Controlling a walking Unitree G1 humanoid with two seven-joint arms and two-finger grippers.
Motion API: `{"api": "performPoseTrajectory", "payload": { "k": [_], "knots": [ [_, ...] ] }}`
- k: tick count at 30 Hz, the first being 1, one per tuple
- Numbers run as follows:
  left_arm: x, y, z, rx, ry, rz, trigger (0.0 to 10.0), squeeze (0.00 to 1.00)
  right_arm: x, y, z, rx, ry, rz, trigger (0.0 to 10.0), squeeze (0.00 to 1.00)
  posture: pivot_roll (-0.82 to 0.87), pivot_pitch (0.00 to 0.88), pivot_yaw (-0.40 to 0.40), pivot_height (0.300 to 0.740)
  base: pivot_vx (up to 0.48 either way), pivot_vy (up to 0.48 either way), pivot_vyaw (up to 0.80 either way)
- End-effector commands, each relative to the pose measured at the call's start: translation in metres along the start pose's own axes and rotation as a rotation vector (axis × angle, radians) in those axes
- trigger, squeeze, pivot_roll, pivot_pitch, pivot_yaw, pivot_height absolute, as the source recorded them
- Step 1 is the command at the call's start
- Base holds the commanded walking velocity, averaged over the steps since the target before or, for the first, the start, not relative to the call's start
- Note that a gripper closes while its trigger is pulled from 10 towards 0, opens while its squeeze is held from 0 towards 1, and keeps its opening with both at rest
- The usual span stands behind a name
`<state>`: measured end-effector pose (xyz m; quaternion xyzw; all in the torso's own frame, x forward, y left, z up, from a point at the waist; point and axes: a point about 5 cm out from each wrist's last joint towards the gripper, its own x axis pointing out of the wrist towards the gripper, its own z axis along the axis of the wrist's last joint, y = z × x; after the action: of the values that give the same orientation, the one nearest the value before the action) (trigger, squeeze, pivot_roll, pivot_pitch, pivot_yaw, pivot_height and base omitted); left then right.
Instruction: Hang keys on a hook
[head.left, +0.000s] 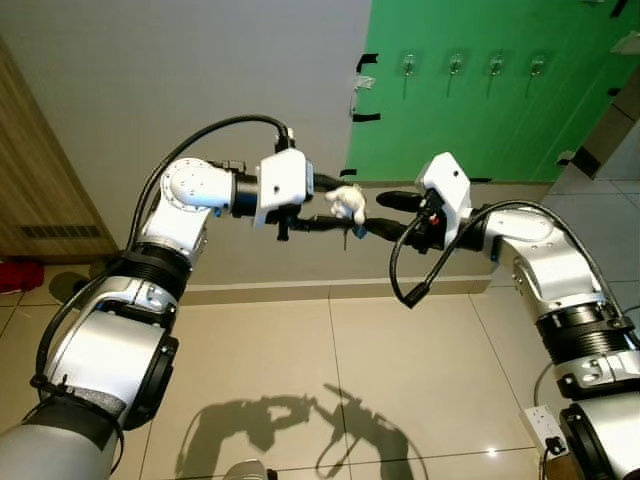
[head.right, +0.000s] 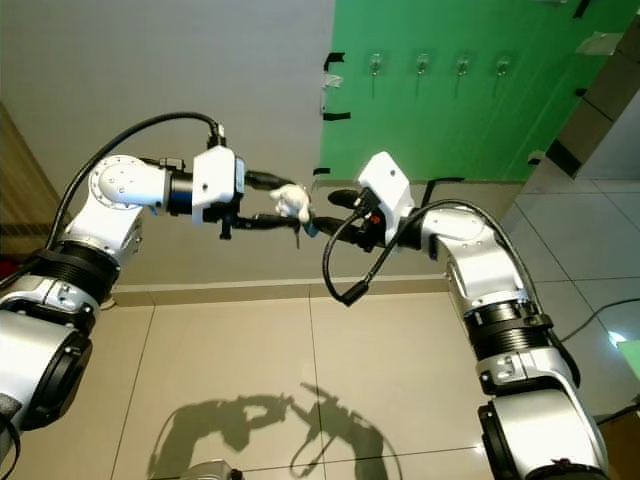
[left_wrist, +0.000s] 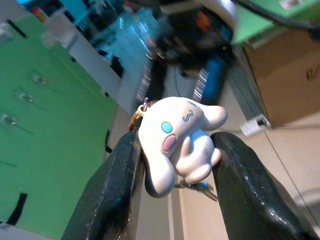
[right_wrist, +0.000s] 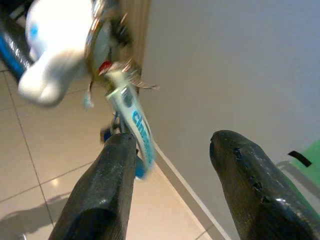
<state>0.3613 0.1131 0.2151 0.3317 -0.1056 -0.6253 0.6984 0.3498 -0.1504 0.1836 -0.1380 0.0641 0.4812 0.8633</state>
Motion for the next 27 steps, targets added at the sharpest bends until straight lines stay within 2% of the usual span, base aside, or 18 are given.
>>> {"api": "performPoseTrajectory", "payload": {
  "k": [1,3,8,10,16,21,27],
  "knots": [
    [-0.002,0.0,0.0,0.07,0.074,-0.085,10.0,0.0,-0.008,-0.01,0.009,-0.046,0.006,-0.016,10.0,0.0,0.04,0.0,0.015,0.74,0.0,0.0,0.0],
    [-0.003,-0.002,-0.002,0.103,0.108,-0.118,10.0,0.0,-0.011,-0.013,0.011,-0.059,0.01,-0.026,10.0,0.0,0.03,0.0,0.016,0.74,0.0,0.0,0.0],
    [-0.004,-0.003,-0.002,0.148,0.118,-0.133,10.0,0.0,-0.015,-0.016,0.014,-0.075,0.013,-0.036,10.0,0.0,0.03,0.0,0.022,0.74,0.0,0.0,0.0],
    [-0.004,-0.003,-0.001,0.197,0.122,-0.115,10.0,0.0,-0.016,-0.016,0.015,-0.079,0.013,-0.036,10.0,0.0,0.03,0.0,0.022,0.74,0.0,0.0,0.0],
    [-0.005,-0.005,-0.004,0.266,0.173,-0.123,10.0,0.0,-0.016,-0.013,0.013,-0.081,0.014,-0.018,10.0,0.0,0.03,0.0,0.027,0.74,0.0,0.0,0.0],
    [-0.007,-0.002,-0.002,0.311,0.179,-0.121,10.0,0.0,-0.01,-0.004,0.011,-0.076,0.006,0.018,10.0,0.0,0.03,0.0,0.034,0.74,0.0,0.0,0.0],
    [-0.007,0.0,-0.002,0.319,0.199,-0.117,10.0,0.0,-0.008,0.0,0.012,-0.076,-0.003,0.04,10.0,0.0,0.03,0.0,0.036,0.74,0.0,0.0,0.0]
  ]
}}
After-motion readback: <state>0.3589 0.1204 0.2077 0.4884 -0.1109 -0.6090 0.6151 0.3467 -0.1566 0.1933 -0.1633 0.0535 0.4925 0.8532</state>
